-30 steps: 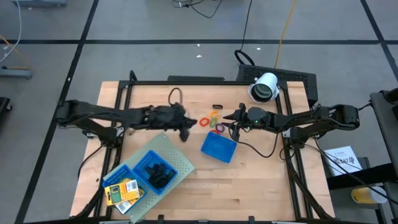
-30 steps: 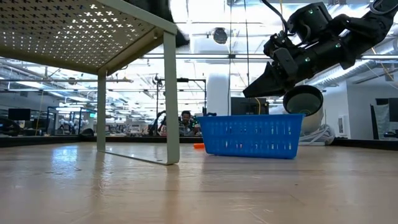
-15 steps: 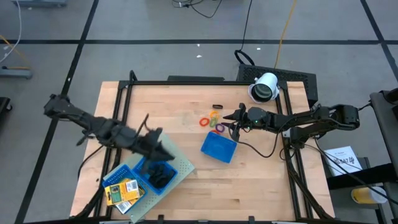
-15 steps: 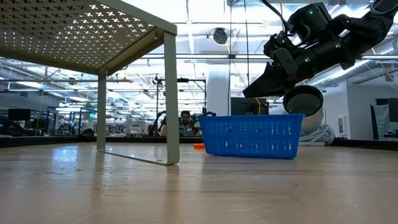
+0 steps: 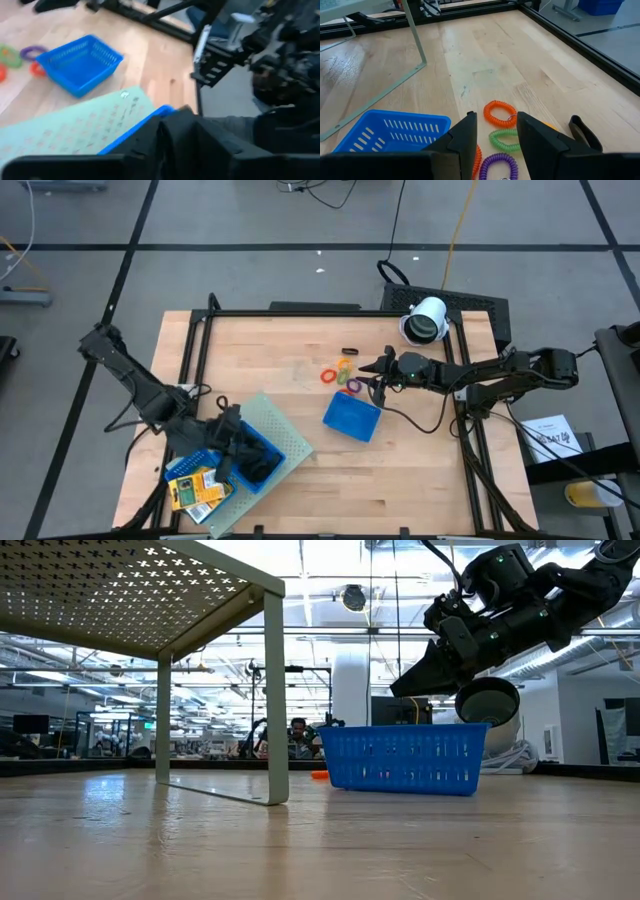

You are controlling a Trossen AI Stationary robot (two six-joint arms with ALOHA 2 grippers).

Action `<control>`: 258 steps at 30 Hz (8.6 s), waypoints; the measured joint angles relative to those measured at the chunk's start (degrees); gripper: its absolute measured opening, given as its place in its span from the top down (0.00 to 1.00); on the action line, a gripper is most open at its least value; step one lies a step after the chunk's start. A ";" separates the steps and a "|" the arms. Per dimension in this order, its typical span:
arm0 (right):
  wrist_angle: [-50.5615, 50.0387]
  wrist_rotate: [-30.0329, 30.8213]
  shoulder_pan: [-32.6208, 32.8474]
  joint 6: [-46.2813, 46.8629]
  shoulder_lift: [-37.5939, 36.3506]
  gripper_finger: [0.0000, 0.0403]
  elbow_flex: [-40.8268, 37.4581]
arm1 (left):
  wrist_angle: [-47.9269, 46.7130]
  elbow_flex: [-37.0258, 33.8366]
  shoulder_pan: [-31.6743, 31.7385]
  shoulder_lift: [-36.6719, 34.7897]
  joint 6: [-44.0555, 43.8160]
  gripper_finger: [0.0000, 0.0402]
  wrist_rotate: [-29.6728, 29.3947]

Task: Pick & Place Office Desk Supplies
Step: Put the blue basket on the shelf, then put the black rubber band into the center blue basket on the shelf

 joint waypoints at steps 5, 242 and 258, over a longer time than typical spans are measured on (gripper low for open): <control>0.02 0.00 0.00 0.02 0.00 0.68 0.00 | 0.20 -0.02 -1.29 0.02 -0.23 0.56 -1.45; -12.89 -13.69 -22.62 -12.74 27.06 0.51 18.19 | -6.17 -0.02 26.05 -2.76 1.18 0.46 -11.54; -20.37 -7.35 -21.67 -17.37 29.94 0.98 23.18 | -5.55 0.00 30.10 1.34 2.83 0.47 -13.42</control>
